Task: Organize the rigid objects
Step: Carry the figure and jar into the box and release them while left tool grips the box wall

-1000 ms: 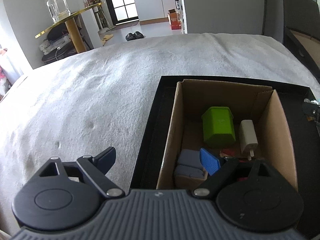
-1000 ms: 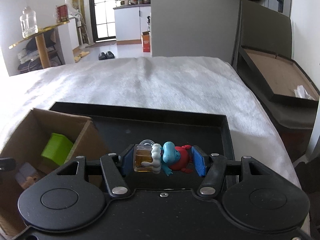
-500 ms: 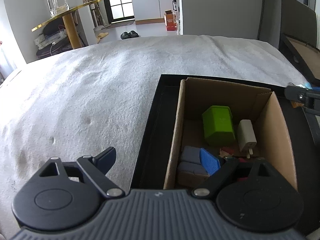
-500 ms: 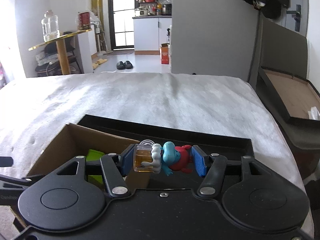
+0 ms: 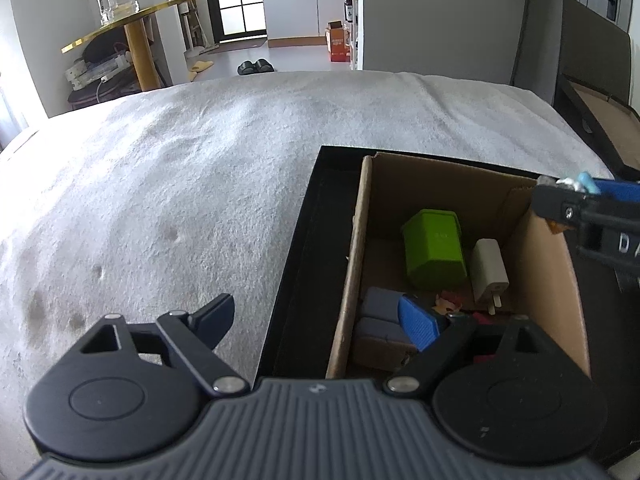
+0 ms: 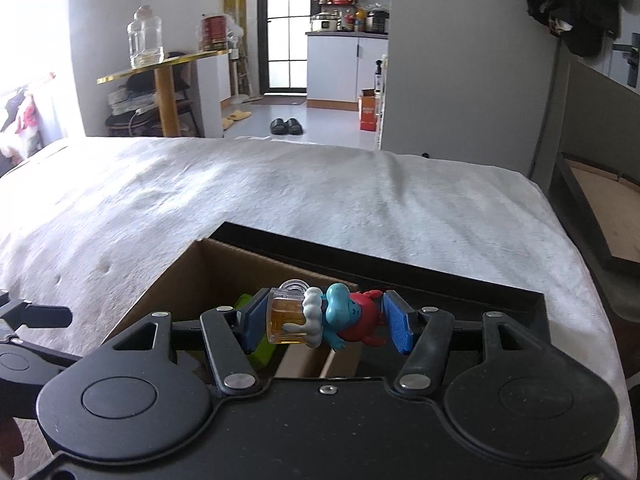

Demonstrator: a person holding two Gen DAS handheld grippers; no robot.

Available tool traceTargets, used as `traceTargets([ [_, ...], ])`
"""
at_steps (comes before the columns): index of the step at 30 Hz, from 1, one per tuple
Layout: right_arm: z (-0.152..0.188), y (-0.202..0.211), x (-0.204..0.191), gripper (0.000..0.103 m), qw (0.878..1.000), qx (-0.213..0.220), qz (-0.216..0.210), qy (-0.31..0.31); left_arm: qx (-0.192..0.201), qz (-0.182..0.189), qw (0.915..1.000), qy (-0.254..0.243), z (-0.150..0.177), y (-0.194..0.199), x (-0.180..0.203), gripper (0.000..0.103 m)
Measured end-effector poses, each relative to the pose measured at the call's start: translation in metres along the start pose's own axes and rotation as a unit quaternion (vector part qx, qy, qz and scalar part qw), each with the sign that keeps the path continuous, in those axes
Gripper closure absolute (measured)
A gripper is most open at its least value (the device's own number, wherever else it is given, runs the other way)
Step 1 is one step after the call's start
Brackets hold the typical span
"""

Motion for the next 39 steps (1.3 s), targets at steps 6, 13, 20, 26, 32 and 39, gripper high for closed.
traceTargets([
  [6,0.009,-0.002,-0.020,0.045,0.999,-0.014,-0.023,0.024,-0.002,0.020,0.9997,0.014,0.005,-0.002,0.000,0.043],
  [13,0.028,-0.008,-0.038,0.045,0.996,-0.048,-0.045,0.055,-0.001,0.044,0.9987,0.027,0.008,-0.004,-0.001,0.070],
  [20,0.048,-0.015,-0.050,0.045,0.990,-0.088,-0.066,0.088,0.000,0.068,0.9972,0.032,0.010,-0.003,0.003,0.085],
  [26,0.066,-0.013,-0.062,0.044,0.983,-0.110,-0.080,0.127,0.001,0.072,0.9968,0.033,0.011,-0.003,0.004,0.086],
  [32,0.074,-0.011,-0.068,0.042,0.979,-0.122,-0.089,0.134,-0.001,0.071,0.9968,0.035,0.011,-0.002,0.003,0.086],
  [39,0.062,-0.004,-0.059,0.042,0.983,-0.112,-0.087,0.119,-0.008,0.067,0.9972,0.032,0.010,-0.002,0.005,0.086],
])
Point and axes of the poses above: each gripper's, at about its wrist camera, not at the fingertips, and y roughly against the way its jaws point, x to its right, z to its underside, the point moved 10 cm from there along -y, roughly the way its jaws point, and after that the axes turned 11 degrees about -y, right-handed, at the moved point
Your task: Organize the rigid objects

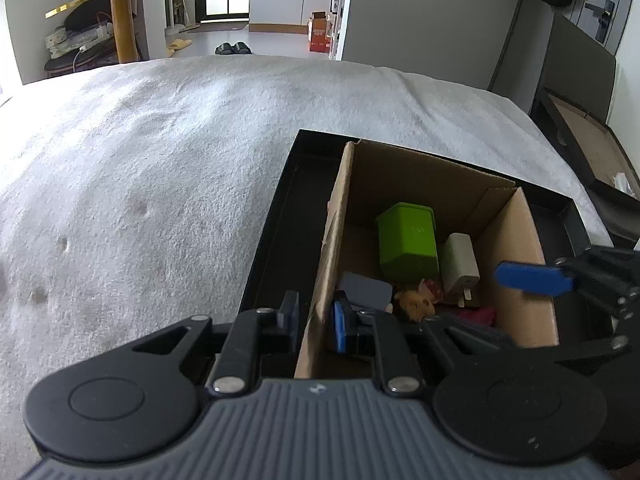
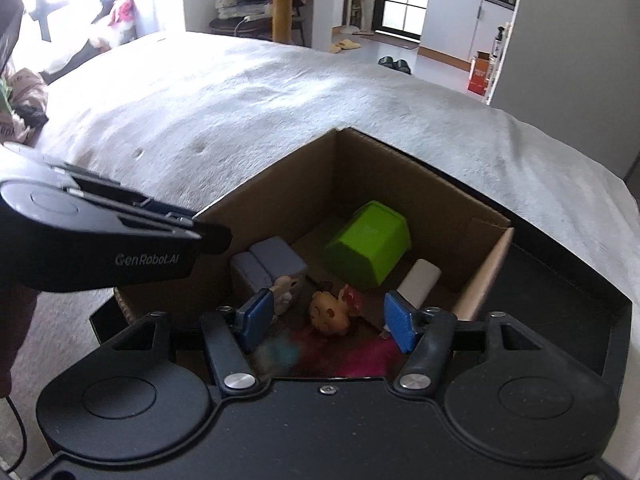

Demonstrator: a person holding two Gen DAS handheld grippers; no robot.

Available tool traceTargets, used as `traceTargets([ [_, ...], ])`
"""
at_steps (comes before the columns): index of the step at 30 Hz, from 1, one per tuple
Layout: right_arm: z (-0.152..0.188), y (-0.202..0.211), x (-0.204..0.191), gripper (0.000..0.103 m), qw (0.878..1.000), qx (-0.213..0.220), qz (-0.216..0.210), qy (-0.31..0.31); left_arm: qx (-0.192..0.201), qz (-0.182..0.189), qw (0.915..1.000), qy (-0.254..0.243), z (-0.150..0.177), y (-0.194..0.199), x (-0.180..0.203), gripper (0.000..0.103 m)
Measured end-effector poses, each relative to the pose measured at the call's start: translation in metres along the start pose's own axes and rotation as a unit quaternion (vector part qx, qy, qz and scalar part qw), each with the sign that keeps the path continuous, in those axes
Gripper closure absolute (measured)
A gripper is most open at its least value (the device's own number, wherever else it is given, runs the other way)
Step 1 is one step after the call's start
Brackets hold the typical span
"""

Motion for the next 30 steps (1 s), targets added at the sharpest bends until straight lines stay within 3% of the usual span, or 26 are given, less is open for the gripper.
traceTargets([
  [8,-0.011,0.025,0.028,0.042,0.997,0.018,-0.005,-0.076,-0.007,0.011,0.9999,-0.005,-0.008,0.010,0.003,0.086],
  [14,-0.007,0.042,0.060,0.039,0.991,0.025,0.019,-0.130,0.000,0.013,0.9998,-0.015,-0.018,0.030,0.003,0.084],
  [18,-0.007,0.059,0.074,0.029,0.986,0.039,0.023,-0.158,0.003,0.011,0.9998,-0.016,-0.025,0.046,-0.001,0.080],
  [25,-0.011,0.082,0.082,0.016,0.980,0.056,0.007,-0.191,0.015,0.016,0.9997,-0.005,-0.035,0.072,-0.008,0.048],
  [30,-0.014,0.096,0.090,0.012,0.975,0.065,-0.004,-0.214,0.028,0.018,0.9992,-0.019,-0.040,0.090,-0.006,0.032],
])
Point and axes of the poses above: each gripper's, at about its wrist camera, not at the fingertips, and y roughly against the way its jaws point, x to its right, z to its underside, the point moved 10 cm from there along -y, roughly the way its jaws point, and after that the axes turned 11 degrees about -y, right-handed, at the moved point
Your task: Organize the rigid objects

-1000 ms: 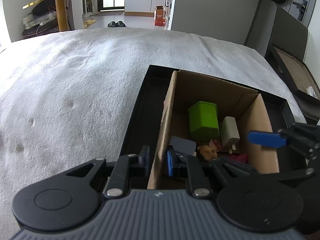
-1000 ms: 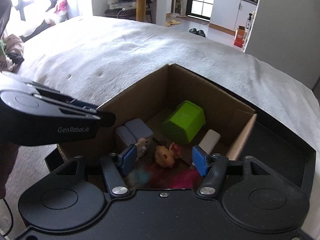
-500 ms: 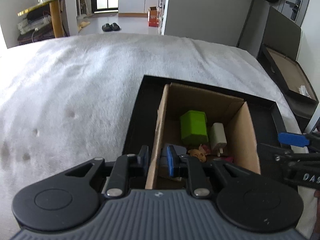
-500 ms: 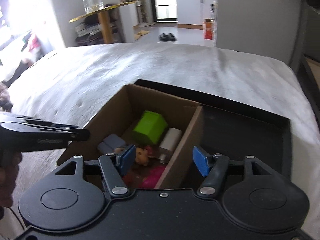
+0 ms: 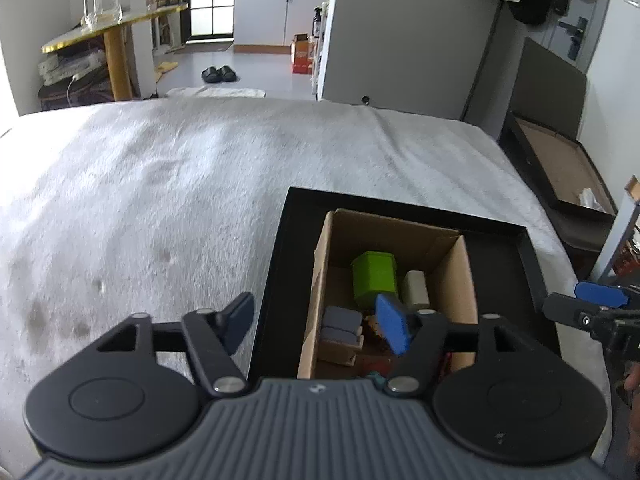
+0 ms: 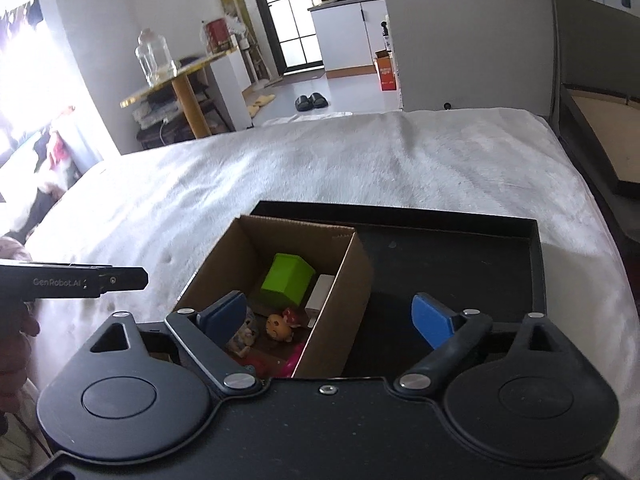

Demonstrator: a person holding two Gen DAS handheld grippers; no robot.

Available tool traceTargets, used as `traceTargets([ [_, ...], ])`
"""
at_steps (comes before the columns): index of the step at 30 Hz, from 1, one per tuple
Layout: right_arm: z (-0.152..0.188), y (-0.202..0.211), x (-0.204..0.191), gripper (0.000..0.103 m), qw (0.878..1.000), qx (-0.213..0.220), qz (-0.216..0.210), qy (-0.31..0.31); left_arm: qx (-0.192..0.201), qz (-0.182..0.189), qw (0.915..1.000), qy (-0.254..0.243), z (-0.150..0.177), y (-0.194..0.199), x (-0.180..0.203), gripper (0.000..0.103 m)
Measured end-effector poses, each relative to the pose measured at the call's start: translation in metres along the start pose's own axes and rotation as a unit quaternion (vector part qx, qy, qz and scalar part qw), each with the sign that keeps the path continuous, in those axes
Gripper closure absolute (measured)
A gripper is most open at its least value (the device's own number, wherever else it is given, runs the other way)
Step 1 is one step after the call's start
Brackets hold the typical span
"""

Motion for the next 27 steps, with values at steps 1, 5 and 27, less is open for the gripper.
traceTargets([
  [1,-0.001,0.003,0.001,0.012,1.000,0.001,0.000,-0.003,0.003,-0.001,1.0000,-0.003,-0.001,0.003,0.000,0.029],
  [5,-0.003,0.018,0.004,0.008,1.000,0.009,0.000,-0.011,0.014,-0.017,0.9995,-0.023,-0.004,0.019,0.002,0.020],
  [27,-0.006,0.094,-0.007,0.000,0.998,0.047,-0.026,-0.021,0.051,0.052,0.9969,-0.029,-0.006,0.095,0.010,0.002],
])
Point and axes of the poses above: each gripper's, at about its wrist camera, not at the fingertips, and y roughly against the way its jaws point, x to its right, z to its underside, the point moved 10 cm from there along -y, roughly the way its jaws point, and after that the axes turned 11 degrees about -y, right-handed, at the moved point
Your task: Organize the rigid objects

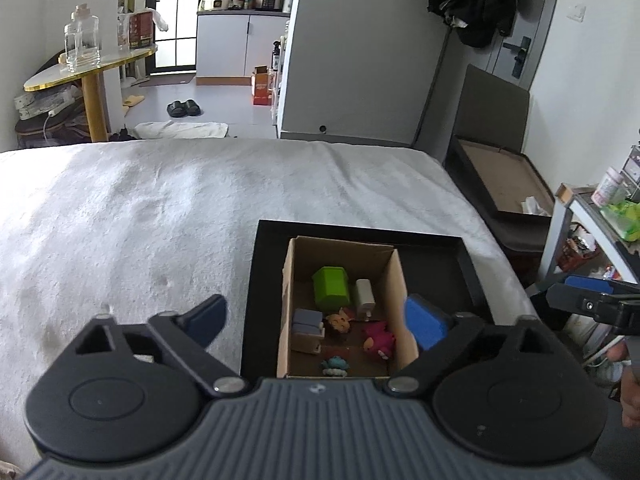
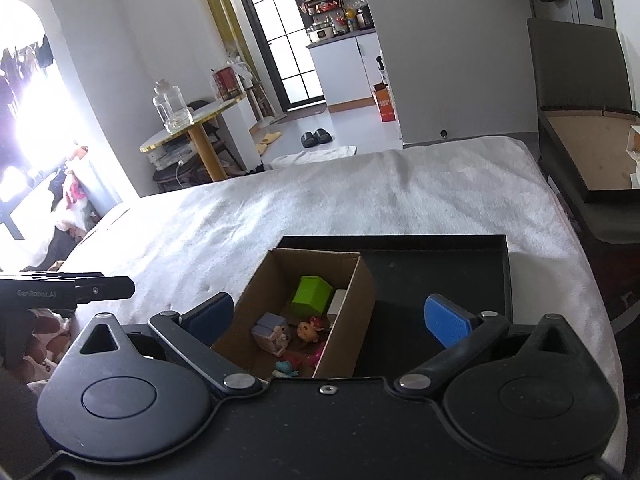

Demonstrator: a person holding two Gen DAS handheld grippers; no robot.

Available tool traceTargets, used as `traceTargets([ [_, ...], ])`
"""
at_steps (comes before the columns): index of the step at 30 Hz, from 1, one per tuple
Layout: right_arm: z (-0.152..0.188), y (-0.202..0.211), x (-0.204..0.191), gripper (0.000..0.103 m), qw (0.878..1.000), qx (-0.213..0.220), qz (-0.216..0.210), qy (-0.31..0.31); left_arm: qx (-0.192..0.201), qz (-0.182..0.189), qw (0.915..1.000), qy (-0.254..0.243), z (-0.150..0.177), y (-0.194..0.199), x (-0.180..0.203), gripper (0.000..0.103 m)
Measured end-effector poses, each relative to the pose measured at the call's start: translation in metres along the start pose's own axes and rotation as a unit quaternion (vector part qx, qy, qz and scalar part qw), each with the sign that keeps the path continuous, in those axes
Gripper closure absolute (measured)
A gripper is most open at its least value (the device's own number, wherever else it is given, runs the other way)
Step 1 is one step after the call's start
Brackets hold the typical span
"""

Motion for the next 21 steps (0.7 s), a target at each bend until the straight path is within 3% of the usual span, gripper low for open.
traceTargets([
  [21,0.013,0.033,-0.022,0.000,1.000,-0.014,-0.018,-0.014,-0.005,0.037,0.9993,-0.001,0.013,0.023,0.011,0.001],
])
Point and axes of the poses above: each gripper's, at about its wrist camera, not at the fingertips, and y roughly against the way its jaws point, x to its right, z to its underside, the point moved 10 cm from there along -y, roughly the way its jaws point, and after that the axes turned 11 degrees about -y, right-handed, at the moved point
